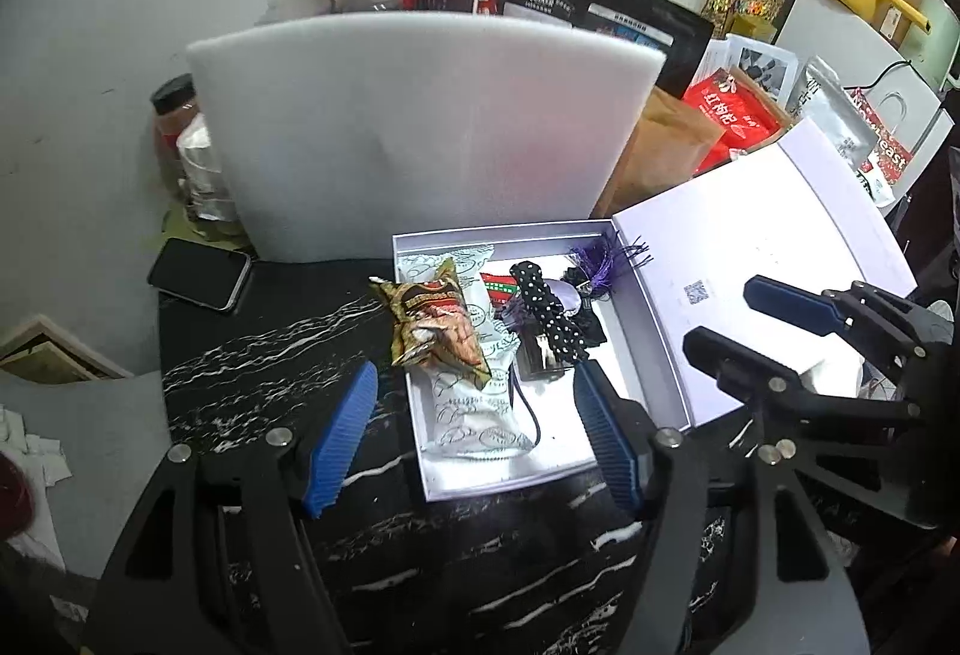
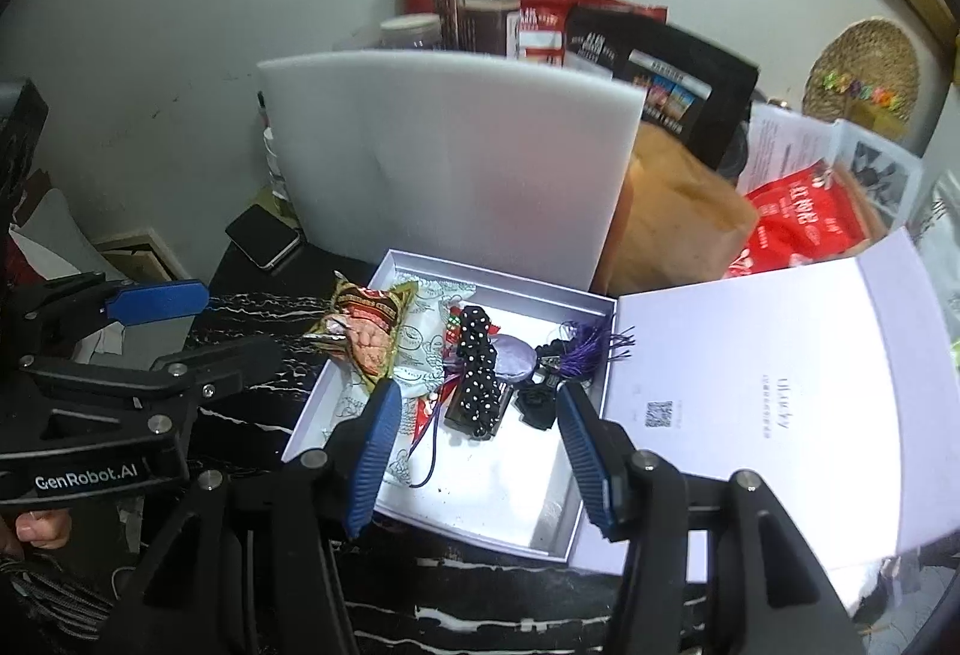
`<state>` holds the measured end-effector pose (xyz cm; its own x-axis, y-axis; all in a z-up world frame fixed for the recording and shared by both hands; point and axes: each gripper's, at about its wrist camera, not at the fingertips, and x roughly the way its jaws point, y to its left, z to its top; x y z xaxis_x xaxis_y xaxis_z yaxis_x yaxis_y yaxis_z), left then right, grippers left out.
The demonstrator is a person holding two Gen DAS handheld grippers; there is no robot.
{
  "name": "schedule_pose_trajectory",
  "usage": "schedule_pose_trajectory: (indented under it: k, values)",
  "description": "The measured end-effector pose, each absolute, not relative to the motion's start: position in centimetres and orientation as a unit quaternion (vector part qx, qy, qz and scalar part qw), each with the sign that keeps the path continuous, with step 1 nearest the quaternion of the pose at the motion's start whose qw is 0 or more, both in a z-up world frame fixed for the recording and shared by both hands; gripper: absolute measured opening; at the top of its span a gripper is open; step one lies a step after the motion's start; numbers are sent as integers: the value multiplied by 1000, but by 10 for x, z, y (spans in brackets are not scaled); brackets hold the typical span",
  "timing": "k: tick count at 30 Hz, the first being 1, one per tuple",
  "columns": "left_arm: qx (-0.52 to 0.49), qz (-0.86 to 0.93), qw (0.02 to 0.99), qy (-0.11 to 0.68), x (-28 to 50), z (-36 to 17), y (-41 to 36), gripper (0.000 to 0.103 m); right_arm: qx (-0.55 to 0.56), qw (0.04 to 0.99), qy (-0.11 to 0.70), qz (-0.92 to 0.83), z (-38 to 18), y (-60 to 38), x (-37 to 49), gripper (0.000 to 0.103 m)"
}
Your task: Organize objects
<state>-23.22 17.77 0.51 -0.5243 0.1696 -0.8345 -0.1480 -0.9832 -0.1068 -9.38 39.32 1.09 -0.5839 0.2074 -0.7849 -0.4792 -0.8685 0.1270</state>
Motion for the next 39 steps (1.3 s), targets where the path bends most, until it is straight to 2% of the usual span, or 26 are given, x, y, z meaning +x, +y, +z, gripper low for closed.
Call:
schedule_pose_trajectory:
  k: [3, 13, 15, 39]
  values:
    - [-470, 879, 79, -8, -214, 20, 176, 77, -409, 211, 154, 874, 22, 381, -84, 62]
    - [-460, 885, 69, 9, -154, 53, 167, 83, -392, 234, 136, 879, 49, 339, -45, 64]
    - [-459, 886, 64, 16, -145, 55, 166, 85, -391, 238, 134, 879, 52, 333, -39, 67]
    - [-464, 883, 58, 31, -69, 53, 147, 85, -392, 244, 176, 869, 43, 293, 16, 68]
